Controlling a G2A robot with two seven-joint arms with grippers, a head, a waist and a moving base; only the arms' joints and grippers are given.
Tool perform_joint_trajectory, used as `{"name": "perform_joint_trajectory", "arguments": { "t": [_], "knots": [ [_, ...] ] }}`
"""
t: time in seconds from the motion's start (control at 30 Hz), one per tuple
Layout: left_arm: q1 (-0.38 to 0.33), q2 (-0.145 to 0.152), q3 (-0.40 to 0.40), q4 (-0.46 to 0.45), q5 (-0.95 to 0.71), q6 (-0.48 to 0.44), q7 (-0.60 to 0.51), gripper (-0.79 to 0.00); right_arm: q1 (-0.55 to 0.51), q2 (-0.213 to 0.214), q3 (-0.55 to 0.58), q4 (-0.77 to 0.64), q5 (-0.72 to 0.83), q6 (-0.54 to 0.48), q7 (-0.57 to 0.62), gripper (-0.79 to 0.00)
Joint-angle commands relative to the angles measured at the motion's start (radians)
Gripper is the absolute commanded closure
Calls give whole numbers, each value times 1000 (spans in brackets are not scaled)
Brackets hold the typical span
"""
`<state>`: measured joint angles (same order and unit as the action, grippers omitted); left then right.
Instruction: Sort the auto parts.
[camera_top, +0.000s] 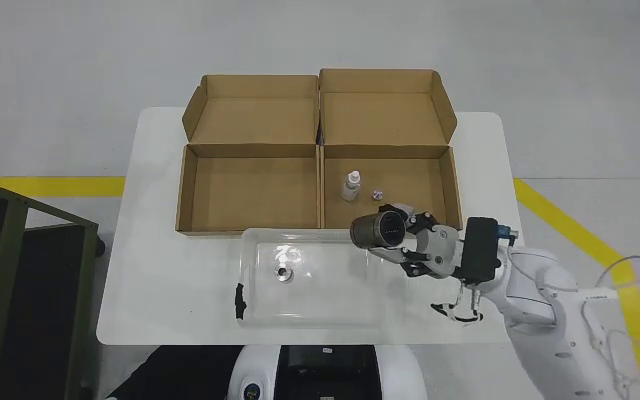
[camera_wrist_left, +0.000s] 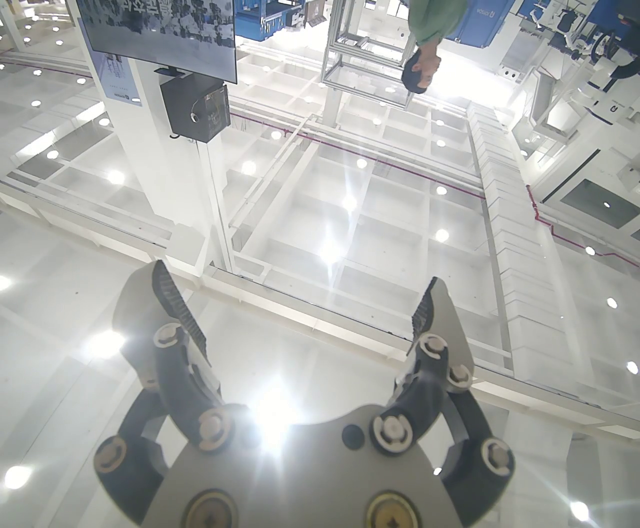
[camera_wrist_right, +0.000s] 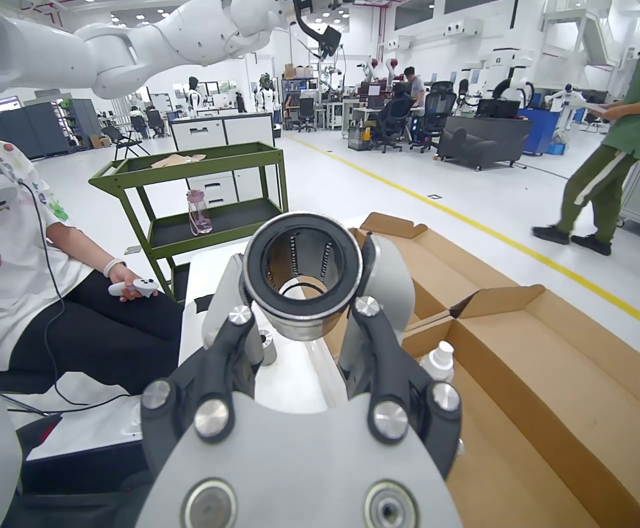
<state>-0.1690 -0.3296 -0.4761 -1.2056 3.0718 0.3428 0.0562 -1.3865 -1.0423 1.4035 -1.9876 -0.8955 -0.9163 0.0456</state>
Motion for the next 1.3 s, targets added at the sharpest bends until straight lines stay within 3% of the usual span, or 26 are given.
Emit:
{"name": "perform_joint_trajectory", "arguments": {
  "t": [0.0,0.4,0.77,1.27],
  "knots": [
    [0,0,0,0,0,0,0,-785,3,0,-11,10,6,-4,4,0],
    [0,0,0,0,0,0,0,-785,82,-10,-103,85,45,3,41,0],
    [0,0,0,0,0,0,0,-785,233,-40,-282,76,-119,165,174,0],
    [0,0,0,0,0,0,0,-785,498,-116,-529,228,-225,398,339,0]
  ]
}}
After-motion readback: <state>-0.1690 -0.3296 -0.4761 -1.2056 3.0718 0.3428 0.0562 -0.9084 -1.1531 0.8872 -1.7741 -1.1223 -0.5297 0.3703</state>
